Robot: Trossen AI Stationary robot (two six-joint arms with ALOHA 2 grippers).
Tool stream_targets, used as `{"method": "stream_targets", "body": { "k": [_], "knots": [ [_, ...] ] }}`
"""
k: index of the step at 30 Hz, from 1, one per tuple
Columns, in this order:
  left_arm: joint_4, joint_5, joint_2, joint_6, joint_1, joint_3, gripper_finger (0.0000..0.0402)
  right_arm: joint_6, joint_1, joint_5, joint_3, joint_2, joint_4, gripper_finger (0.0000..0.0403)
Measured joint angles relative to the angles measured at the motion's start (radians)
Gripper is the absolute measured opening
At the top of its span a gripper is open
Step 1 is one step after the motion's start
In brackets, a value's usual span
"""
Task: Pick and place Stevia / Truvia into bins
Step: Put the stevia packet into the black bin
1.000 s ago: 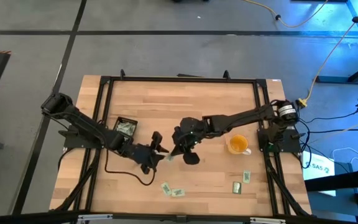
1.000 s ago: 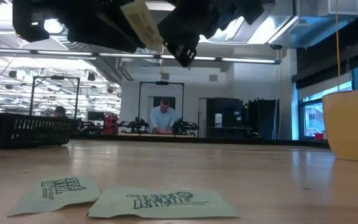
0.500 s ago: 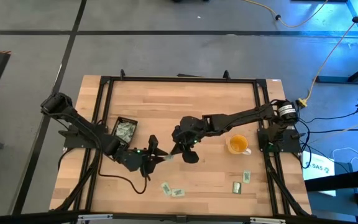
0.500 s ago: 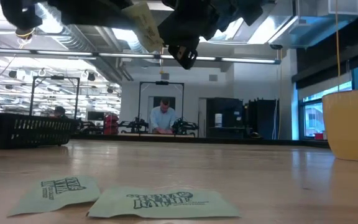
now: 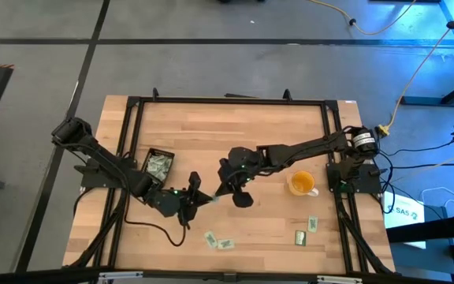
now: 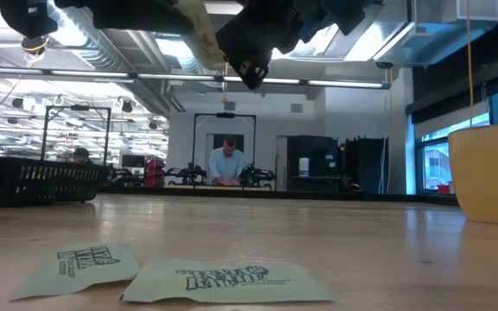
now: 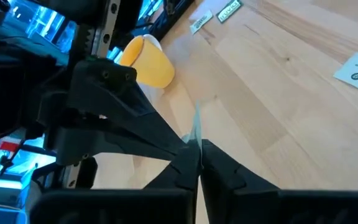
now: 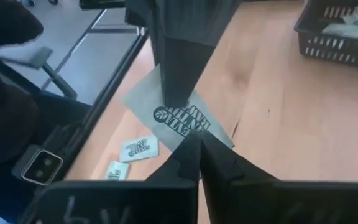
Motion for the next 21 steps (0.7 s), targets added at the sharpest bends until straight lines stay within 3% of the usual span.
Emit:
{"method": "stream_targets", "body": {
  "k": [6,10,14,17,21],
  "knots": [
    [-0.013,-0.053,0.000,-0.028,0.000,0.000,0.0005,-0.073,-0.003,0.030,0.001,0.000,-0.072,0.0055],
    [-0.121,-0.249,0.000,-0.158,0.000,0.000,0.0005,-0.071,-0.017,0.189,0.001,0.000,-0.226,0.0095],
    [-0.369,-0.461,0.000,-0.382,0.000,0.000,0.0005,-0.016,-0.028,0.300,0.001,0.000,-0.333,0.0116],
    [-0.576,-0.474,0.000,-0.590,0.004,0.000,0.0005,-0.015,-0.027,0.305,0.001,0.000,-0.355,0.0119],
    [-0.805,-0.400,0.000,-0.921,0.022,0.000,0.0005,-0.017,-0.027,0.305,0.001,0.000,-0.357,0.0120]
  ]
}}
